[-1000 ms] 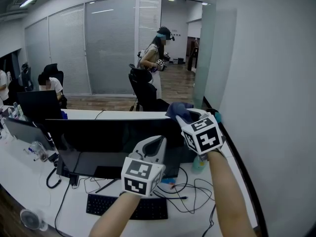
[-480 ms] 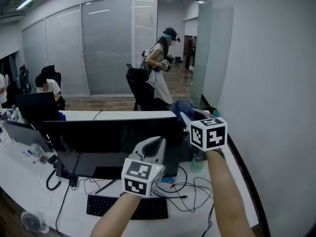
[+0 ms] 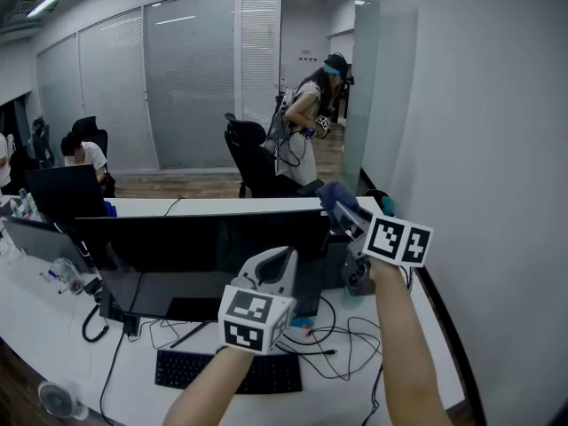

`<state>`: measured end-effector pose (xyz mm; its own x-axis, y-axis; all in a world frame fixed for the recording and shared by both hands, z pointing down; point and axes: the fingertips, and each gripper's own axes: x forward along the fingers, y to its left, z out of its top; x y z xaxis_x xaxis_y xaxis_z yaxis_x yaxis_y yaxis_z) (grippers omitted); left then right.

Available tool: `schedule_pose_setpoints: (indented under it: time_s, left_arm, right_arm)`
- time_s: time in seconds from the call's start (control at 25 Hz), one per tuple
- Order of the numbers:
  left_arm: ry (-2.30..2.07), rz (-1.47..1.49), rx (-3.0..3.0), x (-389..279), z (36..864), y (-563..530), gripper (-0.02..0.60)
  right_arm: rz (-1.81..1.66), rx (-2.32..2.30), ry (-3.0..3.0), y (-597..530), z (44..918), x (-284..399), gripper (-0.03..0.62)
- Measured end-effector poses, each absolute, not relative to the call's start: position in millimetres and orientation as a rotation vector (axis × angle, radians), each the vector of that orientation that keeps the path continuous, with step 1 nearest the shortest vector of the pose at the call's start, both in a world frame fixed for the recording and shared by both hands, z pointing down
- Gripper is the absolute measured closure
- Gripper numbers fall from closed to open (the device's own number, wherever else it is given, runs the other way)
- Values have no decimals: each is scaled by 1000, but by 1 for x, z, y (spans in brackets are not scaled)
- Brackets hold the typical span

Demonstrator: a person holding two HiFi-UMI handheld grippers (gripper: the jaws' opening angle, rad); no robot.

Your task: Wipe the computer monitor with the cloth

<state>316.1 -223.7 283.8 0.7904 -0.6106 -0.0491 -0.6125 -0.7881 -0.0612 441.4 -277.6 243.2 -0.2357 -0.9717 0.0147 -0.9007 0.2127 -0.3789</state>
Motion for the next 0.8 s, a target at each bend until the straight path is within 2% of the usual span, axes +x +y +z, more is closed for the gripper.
schedule_pose_setpoints:
  time_s: [0.8]
  left_arm:
    - [985, 32, -2941, 318, 300, -222, 575]
  right_arm:
    - [-725, -1509, 2044, -267, 290, 448, 471]
